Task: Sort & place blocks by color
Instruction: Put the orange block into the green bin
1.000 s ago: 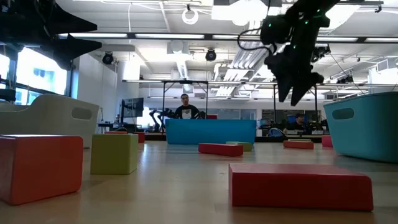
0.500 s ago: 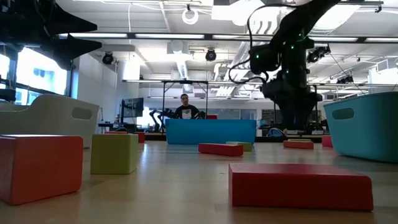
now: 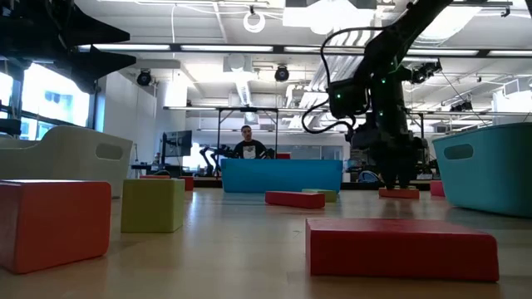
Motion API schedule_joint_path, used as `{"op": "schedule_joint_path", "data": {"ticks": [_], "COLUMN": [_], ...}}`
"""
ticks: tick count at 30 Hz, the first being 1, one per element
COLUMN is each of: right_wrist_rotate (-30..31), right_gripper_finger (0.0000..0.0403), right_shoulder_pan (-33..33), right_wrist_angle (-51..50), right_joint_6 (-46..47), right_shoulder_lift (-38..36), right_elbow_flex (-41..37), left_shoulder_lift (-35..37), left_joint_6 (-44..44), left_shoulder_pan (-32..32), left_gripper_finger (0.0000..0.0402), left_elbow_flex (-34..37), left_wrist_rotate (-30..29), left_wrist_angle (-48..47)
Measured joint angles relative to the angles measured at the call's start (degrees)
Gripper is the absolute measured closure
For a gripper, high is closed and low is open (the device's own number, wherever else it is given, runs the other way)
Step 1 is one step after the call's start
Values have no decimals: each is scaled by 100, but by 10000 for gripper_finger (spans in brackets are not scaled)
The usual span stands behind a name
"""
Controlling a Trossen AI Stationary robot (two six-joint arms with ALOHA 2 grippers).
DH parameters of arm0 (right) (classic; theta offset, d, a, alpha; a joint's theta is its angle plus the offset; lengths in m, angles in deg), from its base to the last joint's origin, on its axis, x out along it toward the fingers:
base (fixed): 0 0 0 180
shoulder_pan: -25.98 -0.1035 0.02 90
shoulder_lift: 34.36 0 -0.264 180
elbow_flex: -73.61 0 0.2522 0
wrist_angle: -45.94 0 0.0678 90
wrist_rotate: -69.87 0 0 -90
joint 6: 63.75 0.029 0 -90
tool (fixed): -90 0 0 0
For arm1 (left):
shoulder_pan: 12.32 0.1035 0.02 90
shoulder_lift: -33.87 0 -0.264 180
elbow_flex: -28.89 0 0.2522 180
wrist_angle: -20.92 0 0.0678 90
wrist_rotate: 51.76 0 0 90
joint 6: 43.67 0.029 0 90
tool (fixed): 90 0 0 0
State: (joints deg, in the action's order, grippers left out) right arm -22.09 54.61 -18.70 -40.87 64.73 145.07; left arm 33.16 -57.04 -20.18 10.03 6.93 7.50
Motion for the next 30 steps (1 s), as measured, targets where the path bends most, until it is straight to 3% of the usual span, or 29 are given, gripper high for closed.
{"op": "schedule_joint_path", "data": {"ticks": [9, 17, 20, 30], "right_wrist_rotate": [-19, -153, -152, -24], "right_gripper_finger": [195, 306, 307, 307], "right_shoulder_pan": [2, 2, 2, -206], "right_wrist_angle": [45, 30, 12, -706], "right_joint_6": [-88, 62, 62, 312], "right_shoulder_lift": [263, 262, 260, -4], "right_elbow_flex": [0, 12, 12, 349], "left_shoulder_lift": [0, 0, -2, 0], "left_joint_6": [-432, -1336, -1858, -1778], "left_shoulder_pan": [2, 1, 0, 0], "left_gripper_finger": [163, 163, 163, 163], "left_elbow_flex": [0, 0, 0, 0], "left_wrist_rotate": [0, -344, -618, -1089], "left_wrist_angle": [0, 0, -4, -4]}}
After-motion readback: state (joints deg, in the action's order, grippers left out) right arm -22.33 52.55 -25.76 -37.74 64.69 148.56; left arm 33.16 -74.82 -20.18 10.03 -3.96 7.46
